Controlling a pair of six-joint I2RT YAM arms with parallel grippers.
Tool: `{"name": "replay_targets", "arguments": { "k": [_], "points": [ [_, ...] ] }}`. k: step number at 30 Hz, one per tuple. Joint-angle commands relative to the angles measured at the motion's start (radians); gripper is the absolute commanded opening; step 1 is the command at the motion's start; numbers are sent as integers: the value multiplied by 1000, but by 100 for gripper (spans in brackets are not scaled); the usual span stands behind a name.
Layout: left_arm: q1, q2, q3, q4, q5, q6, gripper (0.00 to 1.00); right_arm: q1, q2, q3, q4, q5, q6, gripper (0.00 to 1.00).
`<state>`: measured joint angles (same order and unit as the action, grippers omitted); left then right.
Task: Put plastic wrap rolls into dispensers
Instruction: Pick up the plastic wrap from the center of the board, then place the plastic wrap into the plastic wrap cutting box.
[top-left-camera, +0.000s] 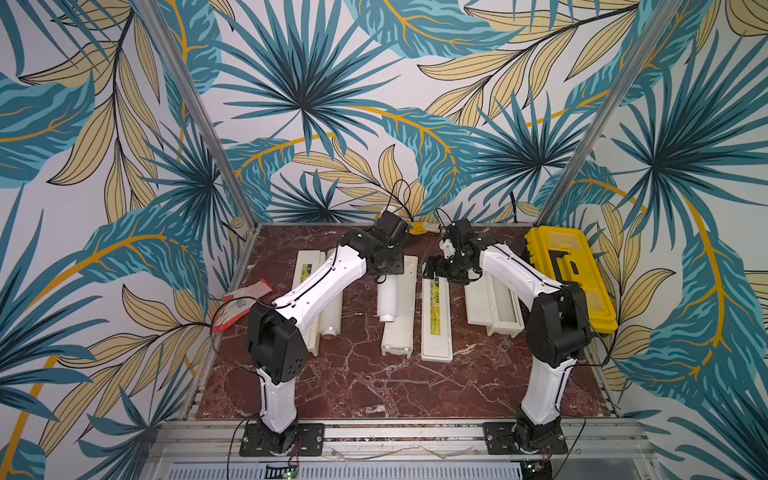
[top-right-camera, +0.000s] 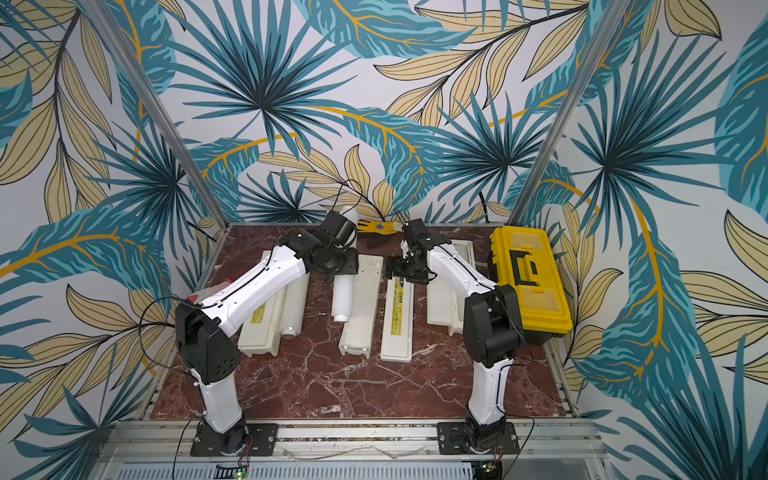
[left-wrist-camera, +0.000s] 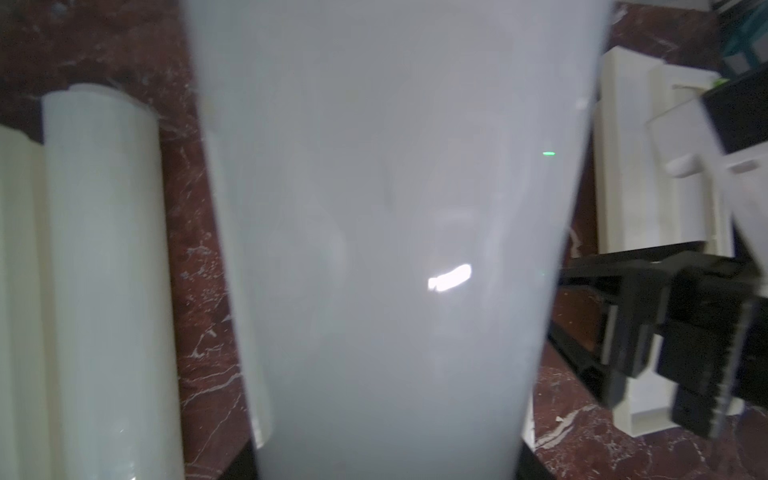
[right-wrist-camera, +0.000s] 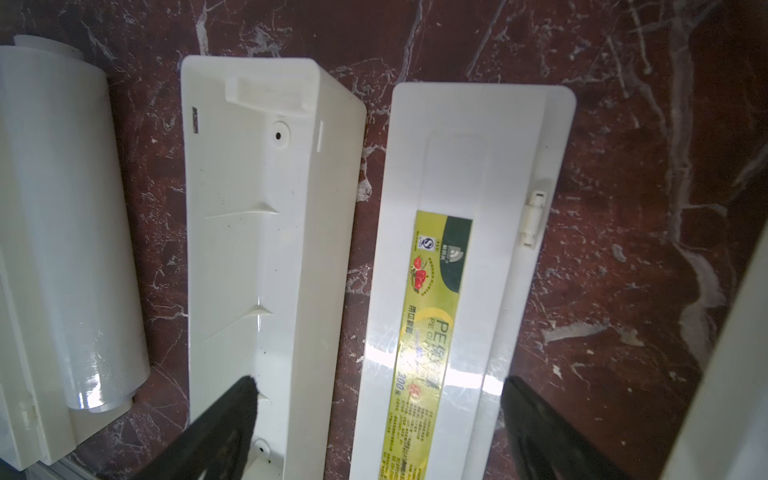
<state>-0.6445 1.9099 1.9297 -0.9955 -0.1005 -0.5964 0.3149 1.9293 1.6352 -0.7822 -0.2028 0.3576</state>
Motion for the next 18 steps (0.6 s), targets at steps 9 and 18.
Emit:
{"name": "replay_targets", "arguments": {
  "k": [9,18],
  "points": [
    [-52,230,218,8,32,45,24,-7,-126,-88,9,57,-15,92],
    [-52,215,93,8,24,9,23,-10,-158,-141,29,42,-8,92]
  ]
}}
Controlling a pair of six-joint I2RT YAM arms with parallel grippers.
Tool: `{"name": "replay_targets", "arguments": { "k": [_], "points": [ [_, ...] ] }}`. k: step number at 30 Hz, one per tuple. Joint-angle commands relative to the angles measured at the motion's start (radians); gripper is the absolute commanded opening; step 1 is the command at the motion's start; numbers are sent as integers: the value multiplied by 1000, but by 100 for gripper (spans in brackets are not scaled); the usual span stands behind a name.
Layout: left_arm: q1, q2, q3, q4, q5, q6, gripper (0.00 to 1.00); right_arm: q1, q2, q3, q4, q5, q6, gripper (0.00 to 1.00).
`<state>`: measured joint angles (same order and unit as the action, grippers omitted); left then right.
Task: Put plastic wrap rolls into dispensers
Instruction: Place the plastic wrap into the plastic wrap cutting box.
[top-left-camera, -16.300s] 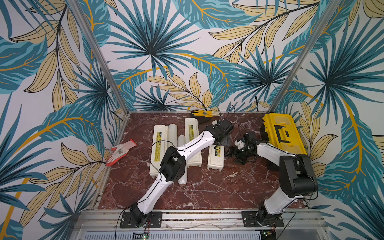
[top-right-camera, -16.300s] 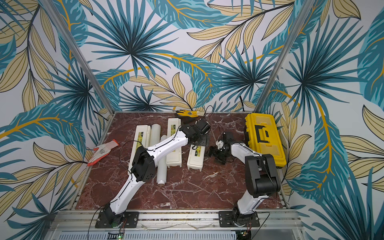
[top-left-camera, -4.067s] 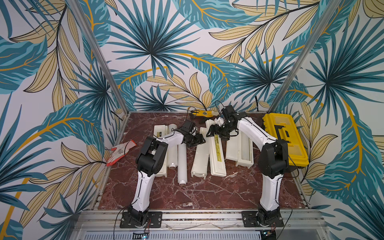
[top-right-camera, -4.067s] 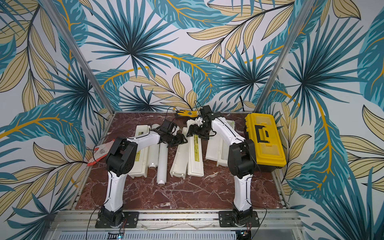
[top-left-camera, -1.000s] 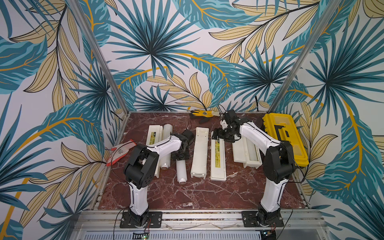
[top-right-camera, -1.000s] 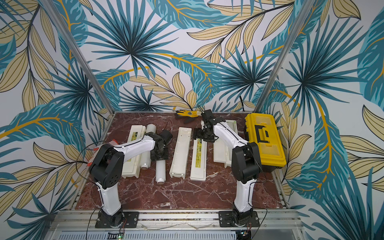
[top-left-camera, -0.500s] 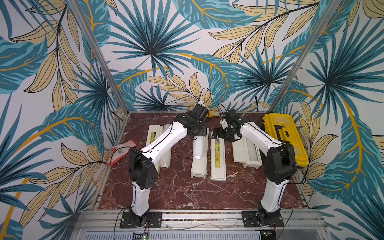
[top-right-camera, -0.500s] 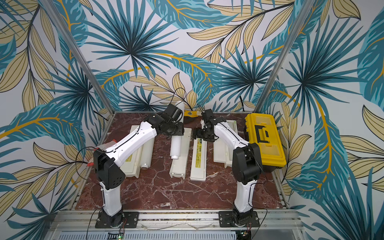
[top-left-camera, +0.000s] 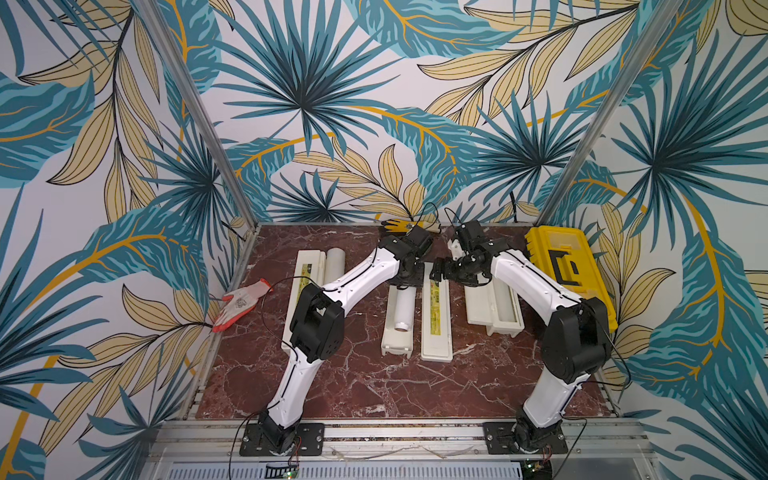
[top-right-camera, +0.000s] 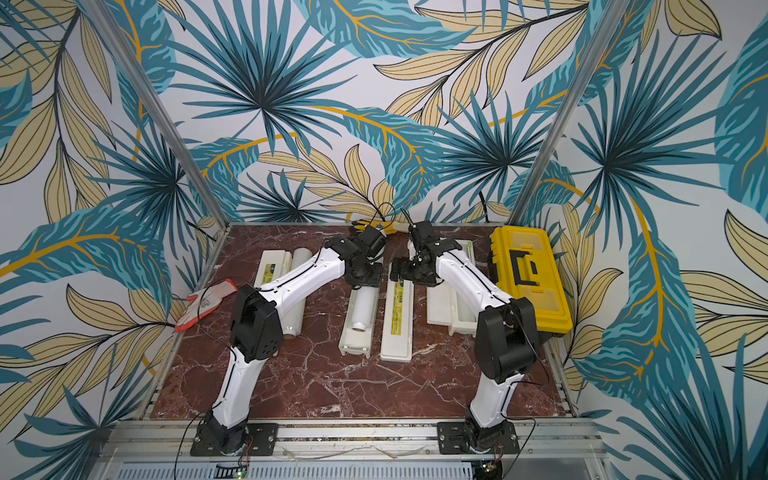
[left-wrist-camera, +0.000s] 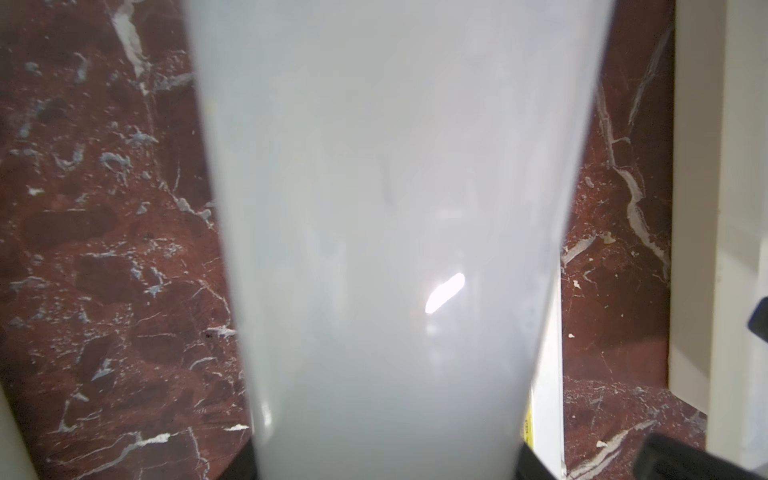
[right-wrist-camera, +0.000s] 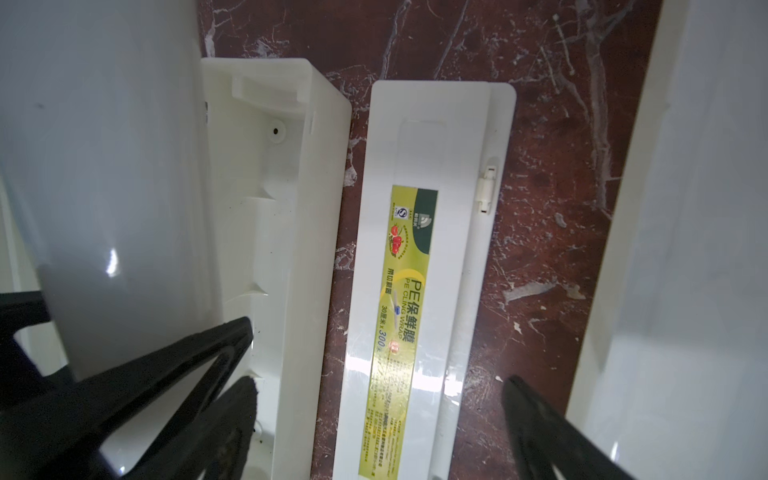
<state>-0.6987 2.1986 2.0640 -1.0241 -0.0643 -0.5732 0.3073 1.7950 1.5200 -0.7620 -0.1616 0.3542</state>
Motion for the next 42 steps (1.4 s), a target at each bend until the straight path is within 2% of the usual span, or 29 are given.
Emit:
{"name": "replay_targets", "arguments": {
  "k": [1,15,17,23,28,35,39,42],
  "points": [
    [2,-77,-57,36,-13,-24,23,-2,-22,-30,12,-2,-4,92],
    [1,-78,-159,36,0,-60,23,-3,-26,-82,37,-21,6,92],
    [1,-73,-170,36,35,-63,23,-2,-26,-85,41,-21,8,92],
    [-4,-60,-185,36,48,-68,23,-3,-16,-89,47,-20,14,93],
    [-7,-31,-189,36,56,-72,23,-2,-12,-101,59,0,30,99],
    [-8,3,-204,36,73,-86,24,-1,15,-101,84,5,46,99],
    [-7,26,-208,37,79,-96,30,-1,43,-96,96,10,63,99],
    [-7,35,-211,37,78,-109,45,1,68,-94,103,26,76,99]
  ]
}}
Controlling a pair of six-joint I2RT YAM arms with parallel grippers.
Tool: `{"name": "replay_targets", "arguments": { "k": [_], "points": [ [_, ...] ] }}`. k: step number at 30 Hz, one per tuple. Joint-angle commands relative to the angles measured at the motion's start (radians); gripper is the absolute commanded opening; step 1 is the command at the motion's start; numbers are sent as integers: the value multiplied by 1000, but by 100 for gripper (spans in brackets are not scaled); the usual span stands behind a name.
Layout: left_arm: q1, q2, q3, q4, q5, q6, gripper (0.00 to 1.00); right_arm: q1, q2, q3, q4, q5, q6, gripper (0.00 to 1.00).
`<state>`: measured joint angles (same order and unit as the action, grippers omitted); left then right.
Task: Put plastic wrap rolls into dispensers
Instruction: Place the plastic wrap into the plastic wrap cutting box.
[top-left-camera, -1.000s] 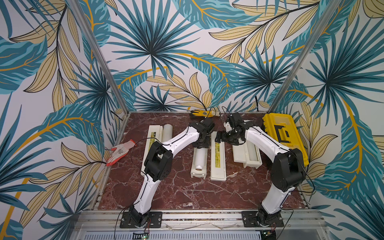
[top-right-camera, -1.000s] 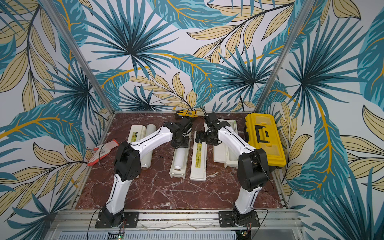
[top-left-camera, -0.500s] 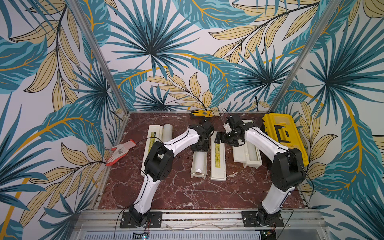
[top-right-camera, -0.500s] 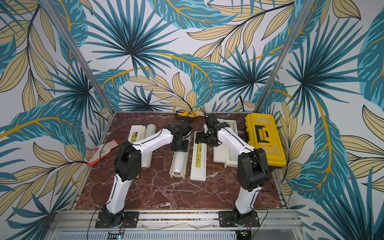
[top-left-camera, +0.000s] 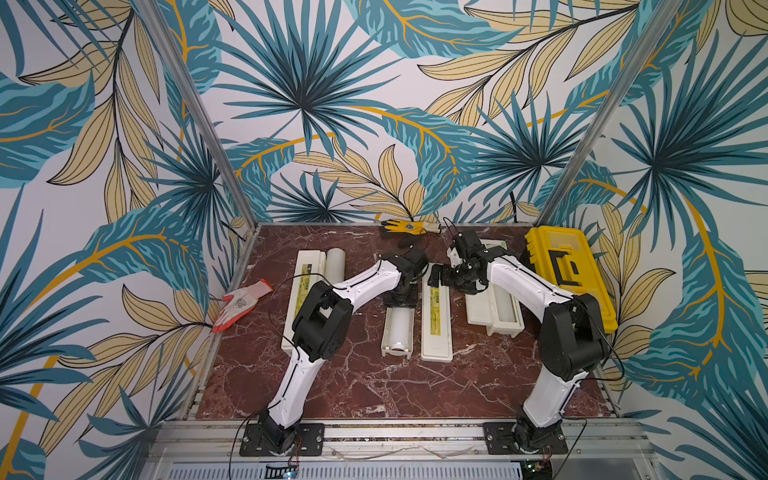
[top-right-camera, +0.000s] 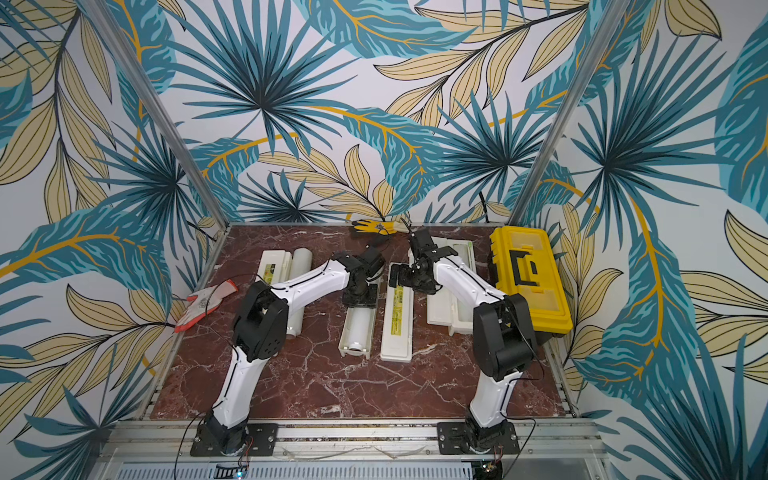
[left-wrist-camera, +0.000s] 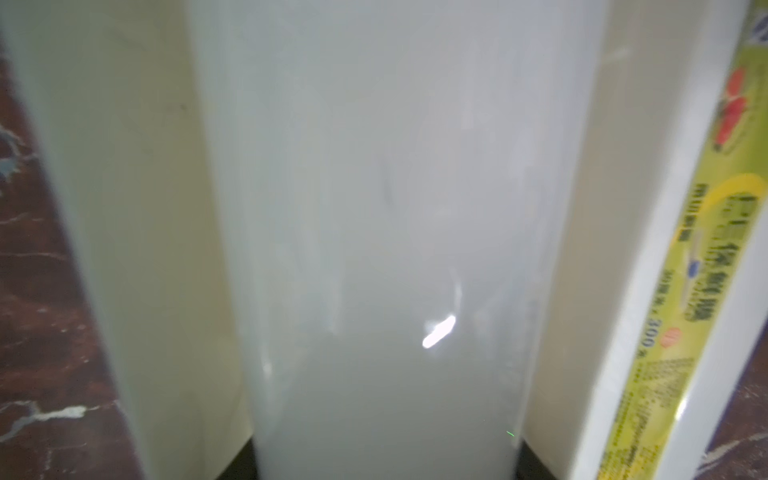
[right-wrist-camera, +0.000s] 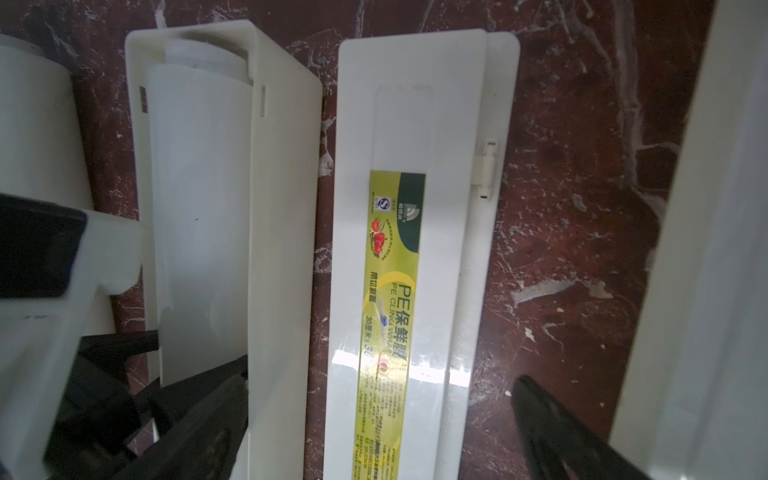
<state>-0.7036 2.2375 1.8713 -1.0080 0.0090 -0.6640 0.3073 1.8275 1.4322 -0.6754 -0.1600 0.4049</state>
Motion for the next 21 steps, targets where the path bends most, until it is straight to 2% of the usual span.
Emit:
{"name": "replay_targets", "arguments": {
  "k": [1,2,6,12,15,17,21],
  "points": [
    [-2,-3,-17,22,5,-22,47,1,48,-4,19,23,30,99],
    [-3,-3,-18,22,4,-27,49,1,61,-7,24,32,40,99],
    [-2,-17,-18,22,-19,-59,70,1,119,-5,50,45,70,99],
    [-5,-74,-22,22,-57,-113,91,7,167,26,61,69,99,99],
    [-11,-105,-22,22,-60,-136,96,10,192,46,47,85,102,99],
    [-17,-123,-10,22,-95,-141,97,13,198,44,52,103,100,99],
    [-21,-153,30,22,-93,-135,99,24,241,92,6,169,94,99]
  ]
}}
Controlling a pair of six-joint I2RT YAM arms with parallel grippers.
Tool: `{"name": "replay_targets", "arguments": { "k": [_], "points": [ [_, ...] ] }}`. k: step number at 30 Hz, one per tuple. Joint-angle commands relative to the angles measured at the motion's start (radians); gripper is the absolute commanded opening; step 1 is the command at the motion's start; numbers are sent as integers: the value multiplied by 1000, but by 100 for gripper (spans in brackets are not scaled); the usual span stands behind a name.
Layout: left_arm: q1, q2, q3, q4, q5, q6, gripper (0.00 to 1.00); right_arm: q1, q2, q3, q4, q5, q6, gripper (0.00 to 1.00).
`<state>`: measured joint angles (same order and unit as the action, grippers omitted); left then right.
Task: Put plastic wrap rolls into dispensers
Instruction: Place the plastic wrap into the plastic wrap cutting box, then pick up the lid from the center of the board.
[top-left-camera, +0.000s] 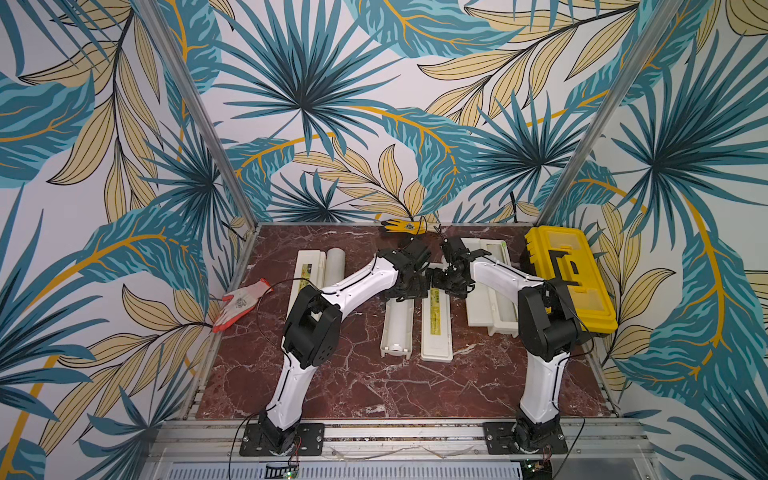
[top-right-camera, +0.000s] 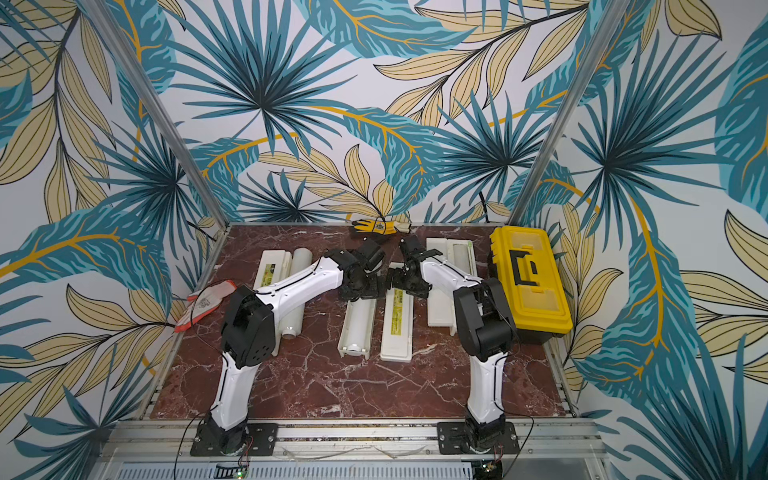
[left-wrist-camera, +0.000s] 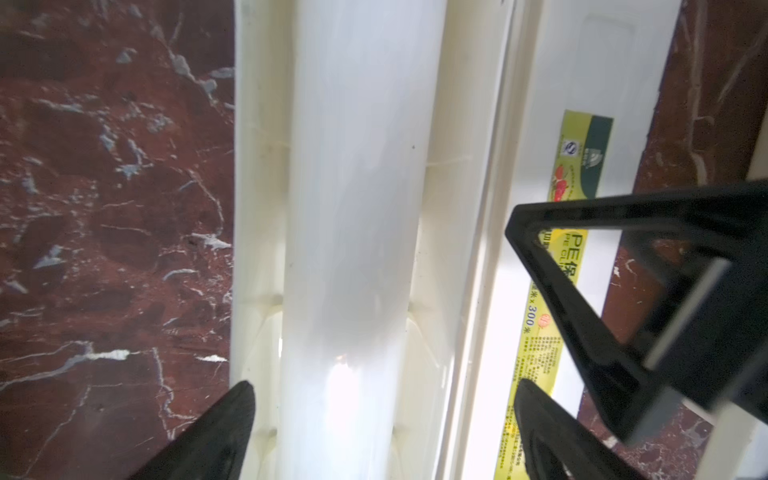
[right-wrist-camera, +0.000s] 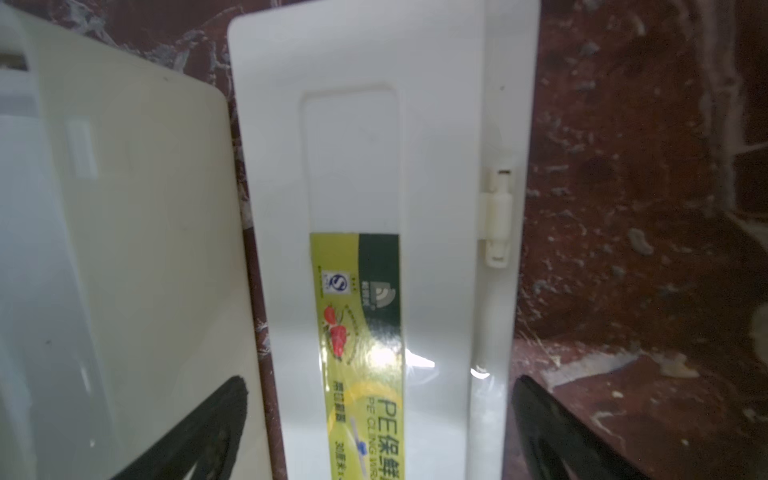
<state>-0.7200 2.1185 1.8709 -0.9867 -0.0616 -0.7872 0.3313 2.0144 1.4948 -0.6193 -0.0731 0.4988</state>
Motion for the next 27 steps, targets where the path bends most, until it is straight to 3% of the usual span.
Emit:
{"name": "replay_targets", "arguments": {
  "k": [1,9,18,27],
  "points": [
    [-5,-40,41,1,-25,-3,99,3,71,52,-71,83,-12,99],
    [63,-103,33,8,-18,130,100,28,153,147,-107,187,43,99],
    [234,-238,-224,183,139,286,100,69,253,303,-262,319,82,99],
    [300,-193,-355,227,229,368,100,77,279,292,-283,283,102,99]
  ]
}}
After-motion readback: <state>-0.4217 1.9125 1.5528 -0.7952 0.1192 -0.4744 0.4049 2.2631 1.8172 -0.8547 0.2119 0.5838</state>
